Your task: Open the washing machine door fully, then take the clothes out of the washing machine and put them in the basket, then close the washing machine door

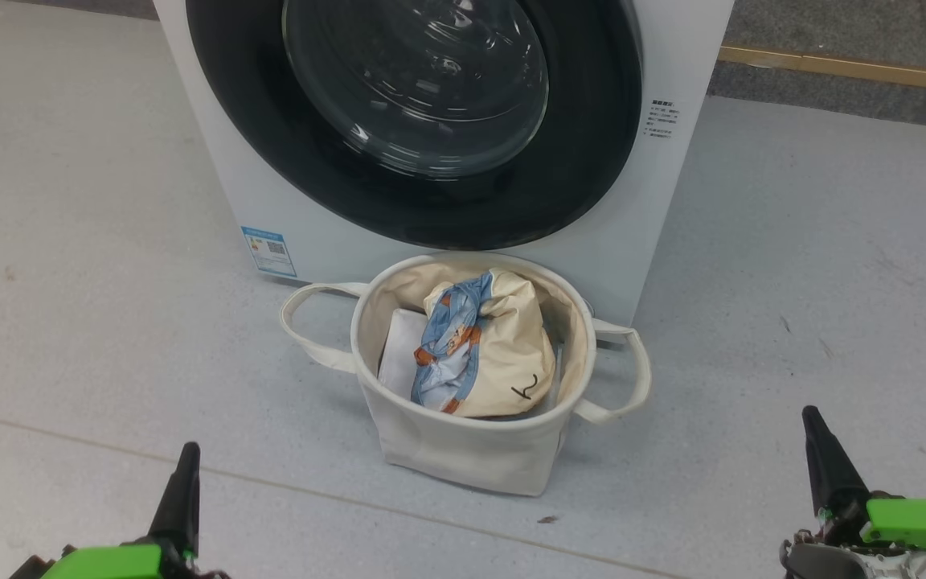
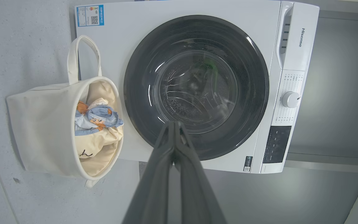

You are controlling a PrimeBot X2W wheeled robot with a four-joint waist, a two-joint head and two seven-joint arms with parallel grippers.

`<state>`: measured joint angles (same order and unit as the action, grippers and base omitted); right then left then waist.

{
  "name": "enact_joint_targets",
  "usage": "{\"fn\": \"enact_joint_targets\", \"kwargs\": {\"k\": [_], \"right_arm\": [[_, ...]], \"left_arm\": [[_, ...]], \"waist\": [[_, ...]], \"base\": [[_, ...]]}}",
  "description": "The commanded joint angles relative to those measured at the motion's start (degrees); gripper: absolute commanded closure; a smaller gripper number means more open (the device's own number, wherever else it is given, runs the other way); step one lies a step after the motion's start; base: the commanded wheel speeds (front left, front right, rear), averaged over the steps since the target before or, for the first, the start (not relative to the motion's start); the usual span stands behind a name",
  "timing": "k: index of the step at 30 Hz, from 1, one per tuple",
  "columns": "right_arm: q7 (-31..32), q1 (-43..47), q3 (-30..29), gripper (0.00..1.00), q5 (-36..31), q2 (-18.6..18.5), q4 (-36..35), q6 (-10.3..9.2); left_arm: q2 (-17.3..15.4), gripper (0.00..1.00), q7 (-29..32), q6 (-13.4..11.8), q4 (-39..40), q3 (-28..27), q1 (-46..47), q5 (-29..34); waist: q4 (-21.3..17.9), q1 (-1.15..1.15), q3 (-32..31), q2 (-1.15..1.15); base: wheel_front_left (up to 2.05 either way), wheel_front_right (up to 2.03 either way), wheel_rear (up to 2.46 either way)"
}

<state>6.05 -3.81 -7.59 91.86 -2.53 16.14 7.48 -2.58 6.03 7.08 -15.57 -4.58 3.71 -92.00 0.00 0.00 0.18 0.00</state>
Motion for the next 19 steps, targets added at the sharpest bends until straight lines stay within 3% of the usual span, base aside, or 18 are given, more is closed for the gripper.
{"fn": "enact_joint_targets", "kwargs": {"k": [1,19], "right_arm": [[0.43,-2.37,1.08,1.0,0.32,-0.34,-2.12,0.01],[0.43,-2.37,1.08,1.0,0.32,-0.34,-2.12,0.01]], "left_arm": [[-0.3,1.0,0.45,0.41,1.53,-1.93,2.48,-0.18],[-0.3,1.0,0.45,0.41,1.53,-1.93,2.48,-0.18]], "waist": [[0.0,0.0,0.0,0.0],[0.0,0.0,0.0,0.0]], "base": [[0.0,0.0,0.0],[0.0,0.0,0.0]]}}
